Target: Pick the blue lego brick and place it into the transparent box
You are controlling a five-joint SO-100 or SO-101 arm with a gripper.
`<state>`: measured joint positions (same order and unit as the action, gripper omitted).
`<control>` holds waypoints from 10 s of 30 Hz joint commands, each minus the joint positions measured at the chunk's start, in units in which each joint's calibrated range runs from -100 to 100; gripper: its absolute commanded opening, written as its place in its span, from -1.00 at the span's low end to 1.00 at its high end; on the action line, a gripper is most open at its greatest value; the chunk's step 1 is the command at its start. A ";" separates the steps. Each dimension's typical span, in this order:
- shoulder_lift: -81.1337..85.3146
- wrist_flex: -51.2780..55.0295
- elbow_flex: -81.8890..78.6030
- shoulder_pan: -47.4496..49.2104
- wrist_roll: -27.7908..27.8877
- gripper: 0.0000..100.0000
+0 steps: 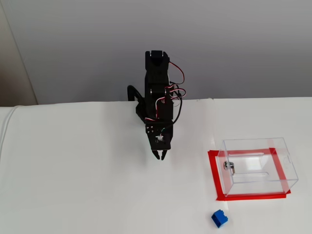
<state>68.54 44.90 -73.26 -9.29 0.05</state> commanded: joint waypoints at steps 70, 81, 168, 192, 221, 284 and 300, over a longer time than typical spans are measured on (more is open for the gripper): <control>-87.51 7.58 103.46 20.35 -3.75 -0.47; -91.66 2.97 99.48 26.26 -0.15 -0.47; -111.10 3.23 112.14 33.14 -3.02 -0.96; -94.38 3.58 111.68 26.85 -2.71 -0.95; -69.01 3.58 99.39 44.30 -3.28 -0.95; -68.75 2.71 83.11 62.49 -2.97 -0.60; -67.99 2.71 83.11 60.57 -2.82 -1.00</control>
<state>-1.14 48.33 8.74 52.35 -2.98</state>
